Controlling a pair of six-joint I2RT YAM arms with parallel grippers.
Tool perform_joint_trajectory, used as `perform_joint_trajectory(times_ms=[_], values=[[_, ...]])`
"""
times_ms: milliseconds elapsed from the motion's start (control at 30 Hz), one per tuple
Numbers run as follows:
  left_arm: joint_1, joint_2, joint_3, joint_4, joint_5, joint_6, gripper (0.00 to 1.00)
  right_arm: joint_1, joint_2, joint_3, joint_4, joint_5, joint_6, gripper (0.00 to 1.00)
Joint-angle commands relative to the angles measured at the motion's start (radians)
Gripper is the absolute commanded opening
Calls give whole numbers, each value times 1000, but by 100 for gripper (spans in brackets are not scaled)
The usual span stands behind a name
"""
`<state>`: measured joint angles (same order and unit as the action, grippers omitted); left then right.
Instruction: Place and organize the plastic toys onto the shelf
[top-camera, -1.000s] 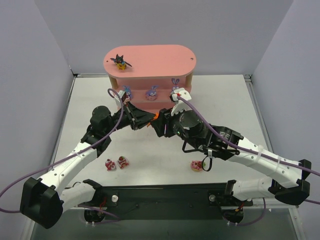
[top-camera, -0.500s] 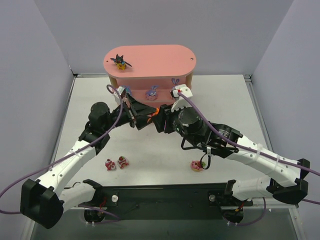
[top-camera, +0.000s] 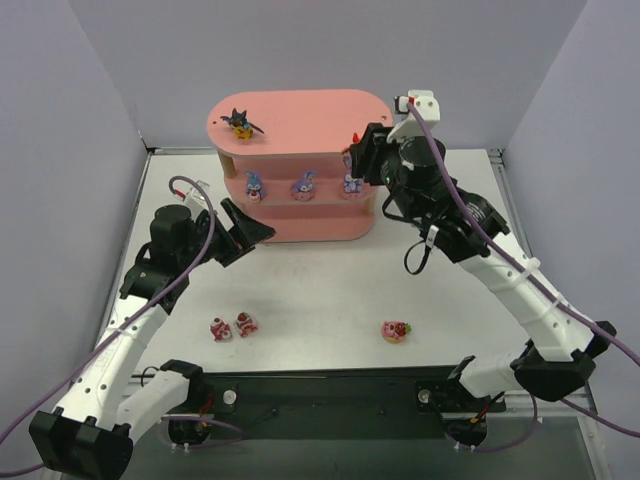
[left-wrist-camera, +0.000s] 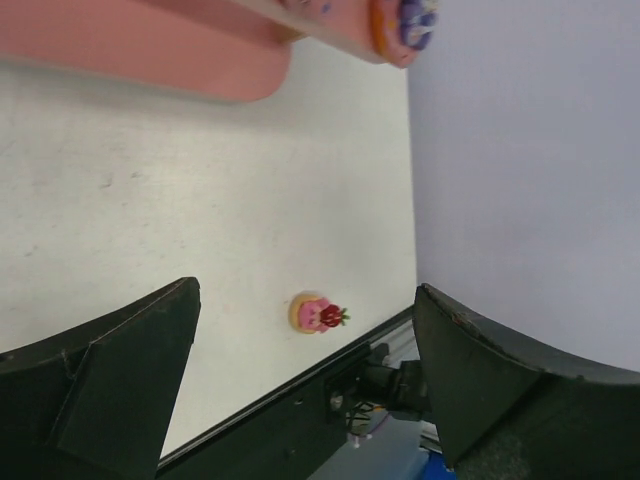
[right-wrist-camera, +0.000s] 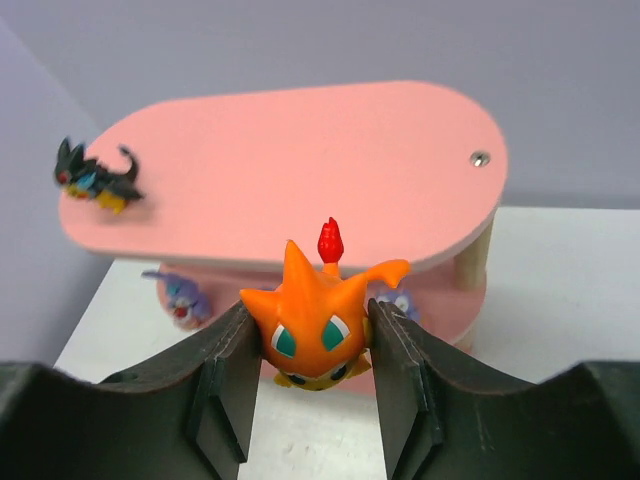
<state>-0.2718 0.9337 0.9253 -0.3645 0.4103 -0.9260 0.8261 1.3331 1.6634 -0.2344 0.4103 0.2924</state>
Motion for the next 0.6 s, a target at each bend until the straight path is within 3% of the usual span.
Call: perform_joint_trajectory(times_ms=[0, 200, 567], values=[[11, -10, -39, -125, -90, 137, 97, -108, 107, 122, 55, -70, -56, 0], [13, 19, -63, -154, -114, 191, 97, -179, 253, 234, 37, -111, -79, 0], [19, 88, -52, -177, -122, 239, 97, -211, 328, 271, 53, -143, -88, 1]])
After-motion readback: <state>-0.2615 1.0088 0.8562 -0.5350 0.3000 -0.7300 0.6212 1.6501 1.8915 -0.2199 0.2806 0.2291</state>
